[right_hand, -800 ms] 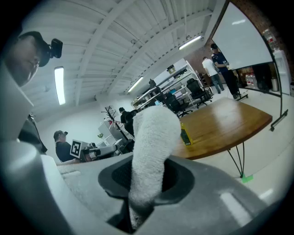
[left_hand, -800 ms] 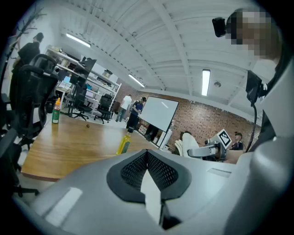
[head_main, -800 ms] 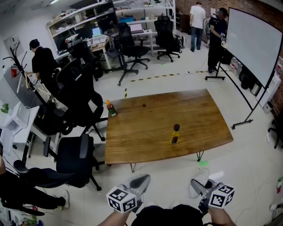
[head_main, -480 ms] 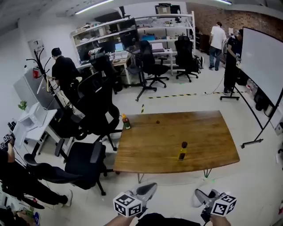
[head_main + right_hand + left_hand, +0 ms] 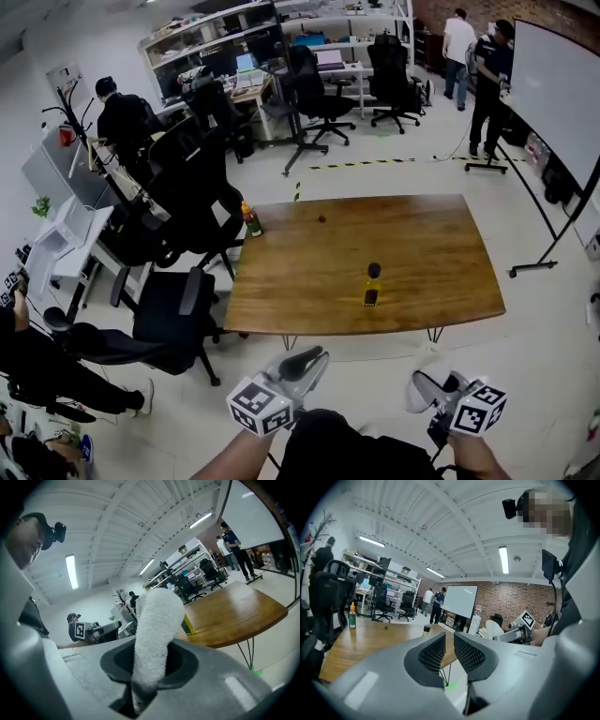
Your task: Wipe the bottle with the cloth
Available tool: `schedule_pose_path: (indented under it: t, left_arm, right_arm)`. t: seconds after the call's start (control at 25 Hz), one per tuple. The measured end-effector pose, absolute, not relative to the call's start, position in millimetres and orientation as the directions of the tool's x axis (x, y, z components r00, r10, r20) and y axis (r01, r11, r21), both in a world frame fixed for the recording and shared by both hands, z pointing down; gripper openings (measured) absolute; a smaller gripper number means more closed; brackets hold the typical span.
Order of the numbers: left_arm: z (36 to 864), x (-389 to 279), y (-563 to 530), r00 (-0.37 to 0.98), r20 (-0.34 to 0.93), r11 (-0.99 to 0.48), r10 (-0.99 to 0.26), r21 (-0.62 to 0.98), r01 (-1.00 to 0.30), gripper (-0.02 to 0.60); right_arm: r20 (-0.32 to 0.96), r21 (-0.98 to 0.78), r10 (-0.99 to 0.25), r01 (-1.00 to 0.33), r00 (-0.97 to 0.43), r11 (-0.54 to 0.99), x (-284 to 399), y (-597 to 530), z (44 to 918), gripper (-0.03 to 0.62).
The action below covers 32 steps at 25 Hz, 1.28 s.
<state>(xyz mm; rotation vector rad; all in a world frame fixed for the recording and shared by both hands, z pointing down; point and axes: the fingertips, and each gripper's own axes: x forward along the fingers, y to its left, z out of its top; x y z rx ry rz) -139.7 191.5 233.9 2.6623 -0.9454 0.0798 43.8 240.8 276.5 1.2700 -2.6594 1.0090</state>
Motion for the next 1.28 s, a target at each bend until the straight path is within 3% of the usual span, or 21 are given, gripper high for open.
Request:
schedule_pose_path:
  t: [0.2, 0.44, 0.64, 0.76, 1.04, 1.28]
  left_arm:
    - [225.5, -131.2, 151.3, 0.788, 0.178, -0.757, -0.589, 0.217, -0.616, 0.089]
    - [235.9, -132.1, 78.2, 0.855, 0.212, -0.844, -0.473, 0.169, -0.509, 0.161]
    - [249.2, -88.0, 47.0, 0.905, 0.274, -0.92, -0.326, 0.128, -0.37, 0.178]
    - [286.0, -72.2, 12.0, 0.939, 0.289, -0.963, -0.188, 0.134, -0.235, 0.194]
    - [315.4, -29.0, -16.7, 0.95, 0.301, -0.992, 0.079, 0.121, 0.044, 0.244]
    - [326.0, 14.4, -11.7, 0.943, 0.32, -0.995, 0.093, 0.067, 0.075, 0.256]
  right_arm:
    - [0.287, -0.568, -0.716, -0.715, -0.636, 0.408, 60.0, 229.7, 285.3, 0.071]
    - [0.281, -0.588, -0.796, -0.752, -0.536, 0.298, 51.9, 200.2, 298.5, 0.072]
    - [0.257, -0.628, -0.868, -0.757, -0.424, 0.183, 66.4, 194.4, 310.8, 0.072]
    - [0.174, -0.752, -0.932, -0.654, -0.317, 0.082, 49.1, 163.0, 342.4, 0.071]
    - [0.092, -0.785, -0.984, -0.619, -0.152, 0.022, 18.0, 101.9, 355.9, 0.072]
    - [0.009, -0.815, -0.999, -0.579, 0.04, -0.03, 28.1, 88.8, 376.1, 0.072]
